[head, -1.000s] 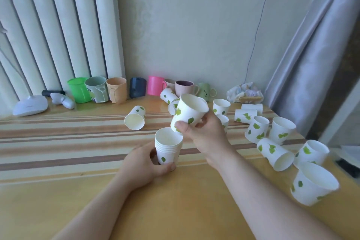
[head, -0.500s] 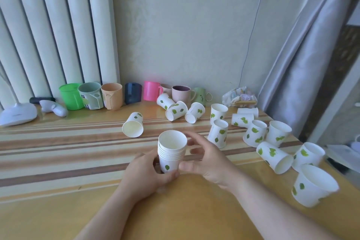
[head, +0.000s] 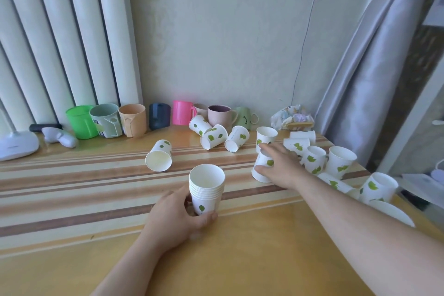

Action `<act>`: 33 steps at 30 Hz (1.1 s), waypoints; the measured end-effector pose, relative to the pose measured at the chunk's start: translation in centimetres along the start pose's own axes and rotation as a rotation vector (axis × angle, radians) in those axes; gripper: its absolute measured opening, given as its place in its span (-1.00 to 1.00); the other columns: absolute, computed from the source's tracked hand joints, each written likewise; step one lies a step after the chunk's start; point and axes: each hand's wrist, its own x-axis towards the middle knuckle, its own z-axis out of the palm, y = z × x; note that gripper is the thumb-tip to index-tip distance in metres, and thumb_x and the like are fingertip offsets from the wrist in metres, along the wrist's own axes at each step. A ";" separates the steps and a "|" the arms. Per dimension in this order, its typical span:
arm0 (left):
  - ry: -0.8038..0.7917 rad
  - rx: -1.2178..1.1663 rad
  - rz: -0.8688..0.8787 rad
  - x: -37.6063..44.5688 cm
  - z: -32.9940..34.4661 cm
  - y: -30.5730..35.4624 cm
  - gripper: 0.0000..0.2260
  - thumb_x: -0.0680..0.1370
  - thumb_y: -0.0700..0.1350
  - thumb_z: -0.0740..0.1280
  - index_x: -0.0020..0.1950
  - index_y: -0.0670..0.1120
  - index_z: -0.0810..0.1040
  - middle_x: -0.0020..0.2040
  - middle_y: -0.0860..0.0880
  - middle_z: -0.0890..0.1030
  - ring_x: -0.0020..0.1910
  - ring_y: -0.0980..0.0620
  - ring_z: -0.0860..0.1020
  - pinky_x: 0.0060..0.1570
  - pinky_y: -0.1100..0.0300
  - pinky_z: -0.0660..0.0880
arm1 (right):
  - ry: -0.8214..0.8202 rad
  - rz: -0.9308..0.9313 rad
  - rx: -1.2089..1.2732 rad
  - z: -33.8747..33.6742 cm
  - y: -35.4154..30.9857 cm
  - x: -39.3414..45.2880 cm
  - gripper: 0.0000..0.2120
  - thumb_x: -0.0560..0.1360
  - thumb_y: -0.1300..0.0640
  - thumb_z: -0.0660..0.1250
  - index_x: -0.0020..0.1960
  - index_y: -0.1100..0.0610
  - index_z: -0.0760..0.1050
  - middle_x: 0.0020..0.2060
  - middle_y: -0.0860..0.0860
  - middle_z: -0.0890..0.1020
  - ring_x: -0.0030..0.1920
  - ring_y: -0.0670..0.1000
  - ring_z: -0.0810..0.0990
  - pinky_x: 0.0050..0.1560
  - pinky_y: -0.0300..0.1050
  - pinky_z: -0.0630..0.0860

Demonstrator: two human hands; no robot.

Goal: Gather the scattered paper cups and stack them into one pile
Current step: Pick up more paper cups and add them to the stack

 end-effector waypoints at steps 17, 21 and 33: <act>-0.008 0.013 -0.022 -0.1 -0.1 0.1 -0.59 0.35 0.44 0.51 0.04 0.26 0.54 -0.11 0.27 0.64 -0.02 0.32 0.52 -0.15 0.23 0.42 | 0.018 0.113 0.041 1.1 -0.4 -5.8 -0.47 0.31 -0.08 0.49 0.26 -0.15 0.49 0.08 -0.13 0.62 0.08 0.04 0.59 0.07 0.04 0.61; -0.012 0.007 -0.016 -0.2 -0.1 0.1 -0.56 0.35 0.44 0.50 0.08 0.24 0.55 -0.08 0.27 0.65 0.02 0.24 0.54 -0.10 0.16 0.46 | 0.070 0.161 0.476 1.8 -2.0 -6.9 -0.44 0.38 0.15 0.53 0.27 -0.21 0.43 0.11 -0.15 0.63 0.08 -0.02 0.64 -0.10 -0.09 0.56; 0.003 -0.019 0.009 -0.2 -0.1 0.2 -0.56 0.37 0.40 0.53 0.13 0.23 0.56 -0.07 0.25 0.67 0.04 0.16 0.57 0.03 0.08 0.56 | -0.083 -0.150 1.062 0.9 -13.8 -10.0 -0.55 0.39 0.16 0.63 0.26 0.07 0.67 0.18 0.03 0.78 0.22 0.02 0.71 0.19 -0.01 0.66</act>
